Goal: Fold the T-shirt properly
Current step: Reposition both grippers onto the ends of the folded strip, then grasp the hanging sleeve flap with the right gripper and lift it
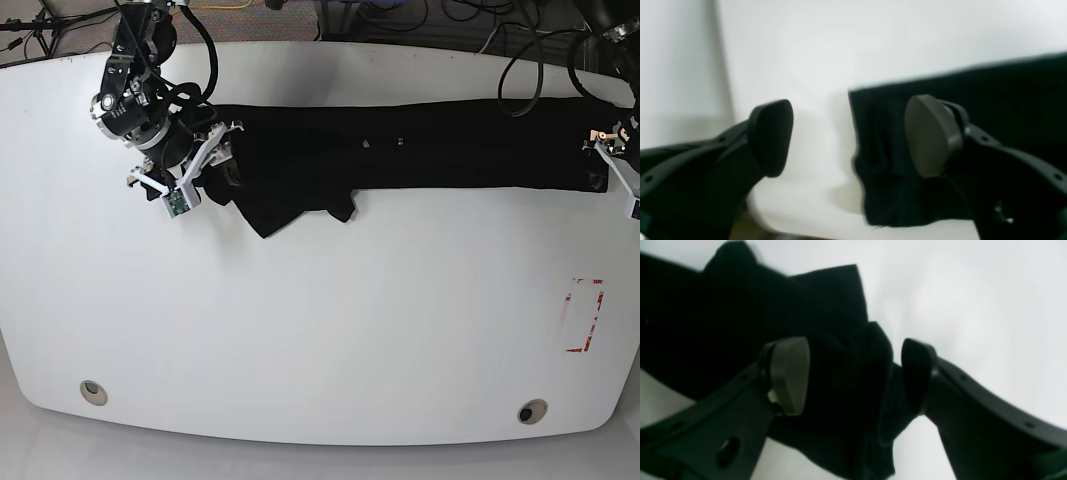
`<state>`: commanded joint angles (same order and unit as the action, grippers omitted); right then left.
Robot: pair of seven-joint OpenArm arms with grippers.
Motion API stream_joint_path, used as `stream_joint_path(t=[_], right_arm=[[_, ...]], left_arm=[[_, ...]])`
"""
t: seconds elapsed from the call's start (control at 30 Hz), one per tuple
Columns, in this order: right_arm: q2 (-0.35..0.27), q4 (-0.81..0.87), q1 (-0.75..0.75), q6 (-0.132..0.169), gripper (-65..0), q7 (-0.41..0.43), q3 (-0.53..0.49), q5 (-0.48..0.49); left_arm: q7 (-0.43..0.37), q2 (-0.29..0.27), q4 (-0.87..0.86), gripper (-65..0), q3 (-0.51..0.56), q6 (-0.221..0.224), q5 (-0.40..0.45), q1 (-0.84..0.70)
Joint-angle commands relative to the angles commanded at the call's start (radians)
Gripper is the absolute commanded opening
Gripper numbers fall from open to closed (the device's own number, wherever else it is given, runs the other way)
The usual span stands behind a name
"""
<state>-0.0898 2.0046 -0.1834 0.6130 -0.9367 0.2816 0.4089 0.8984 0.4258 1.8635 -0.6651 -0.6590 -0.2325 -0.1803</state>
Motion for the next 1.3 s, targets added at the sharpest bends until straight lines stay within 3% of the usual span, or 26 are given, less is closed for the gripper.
stream_joint_path(t=[0.07, 0.2, 0.27, 0.43, 0.5, 0.8, 0.97, 1.2, 1.3], right_arm=[[0.014, -0.009, 0.005, -0.005, -30.0, -0.002, -0.002, 0.014], [0.043, -0.028, 0.006, -0.005, -50.7, -0.005, -0.003, 0.009], [0.043, -0.052, 0.002, -0.003, -60.1, -0.006, -0.008, 0.0], [0.006, -0.144, -0.025, -0.002, -58.8, 0.006, -0.034, -0.002], [-0.009, -0.184, -0.028, -0.005, -58.8, 0.023, -0.038, -0.003], [-0.133, -0.359, -0.025, -0.005, -58.8, 0.117, -0.034, -0.003], [-0.212, -0.419, -0.018, -0.003, -58.8, 0.149, -0.032, -0.002], [-0.269, -0.388, -0.002, -0.005, -58.8, 0.146, -0.029, 0.008], [-0.269, -0.302, -0.002, -0.008, -58.7, 0.098, -0.008, 0.008]], left_arm=[[0.0, -0.018, 0.008, -13.2, 0.006, 0.002, -0.002, -0.002], [0.0, -0.08, -0.021, -14.0, 0.003, 0.006, 0.038, -0.002], [-0.005, -0.104, -0.055, -20.8, 0.002, 0.005, 0.094, -0.002], [-0.006, -0.118, -0.172, -49.6, 0.0, 0.0, 0.164, -0.003], [-0.006, -0.115, -0.219, -55.6, 0.0, 0.0, 0.163, -0.003], [-0.051, -0.118, -0.328, -55.4, 0.014, -0.002, 0.166, -0.002], [-0.057, -0.12, -0.338, -55.3, 0.081, -0.002, 0.166, -0.002], [-0.055, -0.158, -0.331, -50.8, 0.141, 0.002, 0.166, 0.0], [-0.055, -0.161, -0.304, -48.8, 0.161, 0.002, 0.167, 0.0]])
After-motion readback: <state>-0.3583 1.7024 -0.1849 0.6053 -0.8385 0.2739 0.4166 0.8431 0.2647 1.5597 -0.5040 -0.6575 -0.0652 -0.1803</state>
